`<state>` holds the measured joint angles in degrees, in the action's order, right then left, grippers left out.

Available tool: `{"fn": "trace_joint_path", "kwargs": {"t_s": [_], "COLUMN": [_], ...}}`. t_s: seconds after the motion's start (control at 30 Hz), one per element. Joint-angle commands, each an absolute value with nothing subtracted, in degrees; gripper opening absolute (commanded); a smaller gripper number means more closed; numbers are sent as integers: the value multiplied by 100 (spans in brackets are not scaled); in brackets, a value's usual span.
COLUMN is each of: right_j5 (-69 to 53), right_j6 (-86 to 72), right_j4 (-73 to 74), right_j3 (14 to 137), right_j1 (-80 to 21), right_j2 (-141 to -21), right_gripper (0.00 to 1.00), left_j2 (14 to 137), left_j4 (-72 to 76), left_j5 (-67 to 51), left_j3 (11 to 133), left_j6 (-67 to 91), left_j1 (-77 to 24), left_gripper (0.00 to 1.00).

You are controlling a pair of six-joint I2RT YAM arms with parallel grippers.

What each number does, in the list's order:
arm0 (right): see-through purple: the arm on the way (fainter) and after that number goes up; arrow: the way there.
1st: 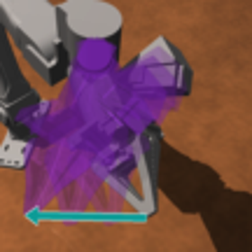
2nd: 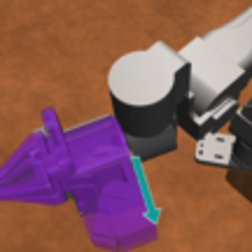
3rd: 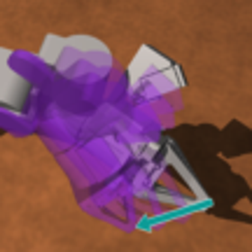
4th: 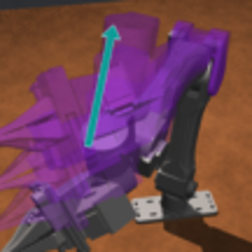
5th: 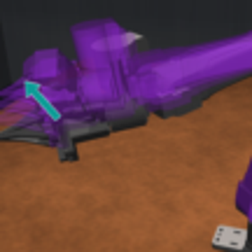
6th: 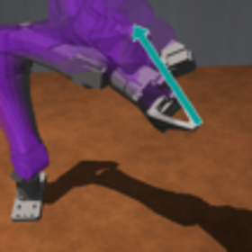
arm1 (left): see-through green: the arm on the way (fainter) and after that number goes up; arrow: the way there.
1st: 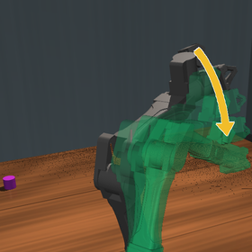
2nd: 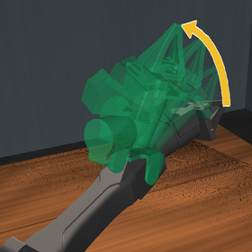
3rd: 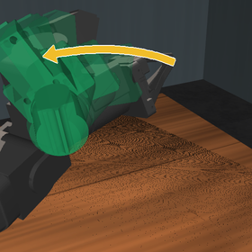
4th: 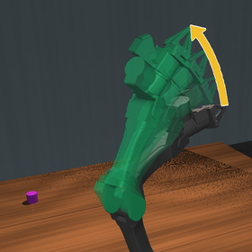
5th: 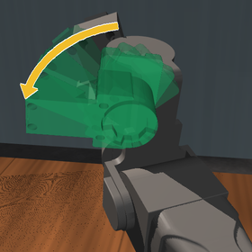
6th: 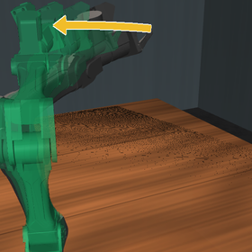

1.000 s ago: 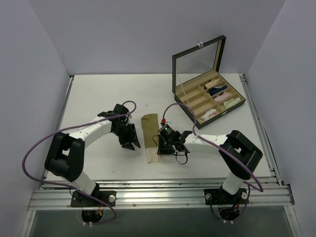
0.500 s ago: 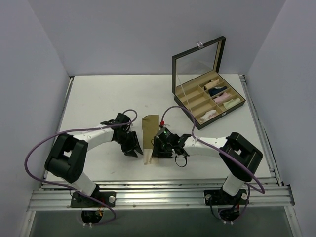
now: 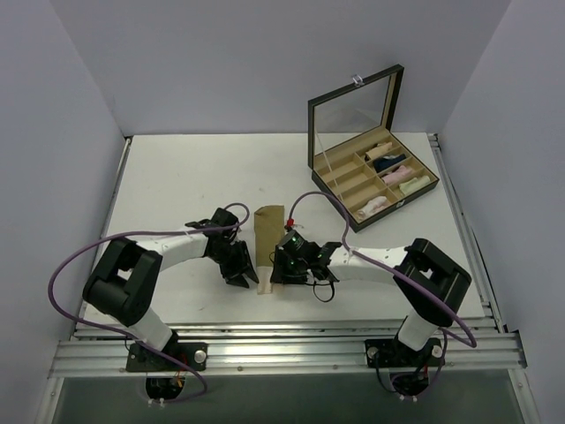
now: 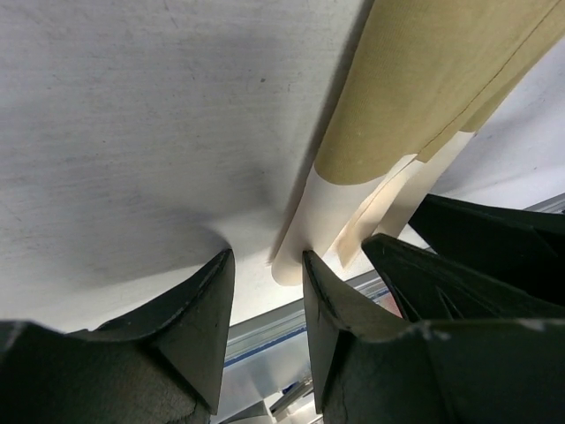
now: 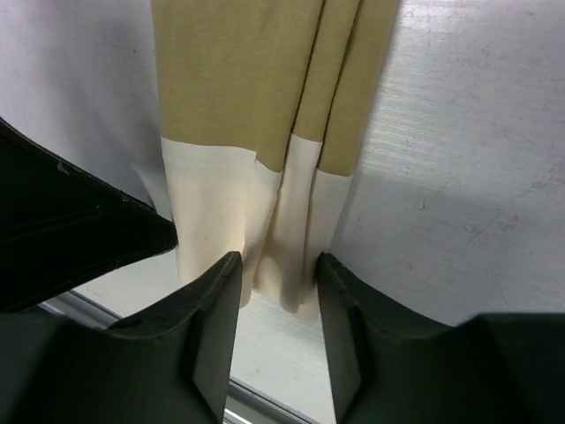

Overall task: Roll the underwear
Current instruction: Fold the underwear, then roll the underwear

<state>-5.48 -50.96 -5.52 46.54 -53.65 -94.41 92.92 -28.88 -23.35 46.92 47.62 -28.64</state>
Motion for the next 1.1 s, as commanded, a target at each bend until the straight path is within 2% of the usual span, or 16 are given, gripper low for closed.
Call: {"fn": "trace_joint_path", "kwargs": {"t_s": [0.0,0.07,0.17,0.3,0.57,0.6,0.67,0.73,1.07], "right_j5": [-272,-333,-369,-395,-334,-290,-71,139,404], "right_j6": [-5133,-5255,-5352,-5458,-5563,-5546,-5555,-5537,-5634], "right_j4": [-26,-70,-307,-448,-387,-265,-45,421,616], "right_j3": [4694,4484,4333,4219,4192,4210,4367,4552,5168], "right_j1": [-5475,-5493,-5563,-5634,-5687,-5687,-5695,-5695,-5792], "right_j2": [-9721,-9668,-9554,-9554,-9449,-9413,-9238,-9089,-8982], "right_gripper": [35,20,10,4,6,8,20,23,13], "left_j2": [9317,9246,9237,9202,9211,9063,8922,8842,8921], "left_j4": [-2751,-2664,-2471,-2224,-2600,-2654,-2794,-2883,-2979], "left_j5": [-2215,-2259,-2417,-2531,-2216,-2171,-2014,-1951,-2013], "left_j3": [4746,4641,4492,4167,4192,4210,4280,4376,4483], "left_j6": [4851,4904,4992,5062,4922,4904,4869,4843,4773], "left_j1": [-2944,-2944,-2944,-2944,-2936,-2936,-2944,-2944,-2944], "left_gripper": [45,45,45,45,45,45,45,45,45]}}
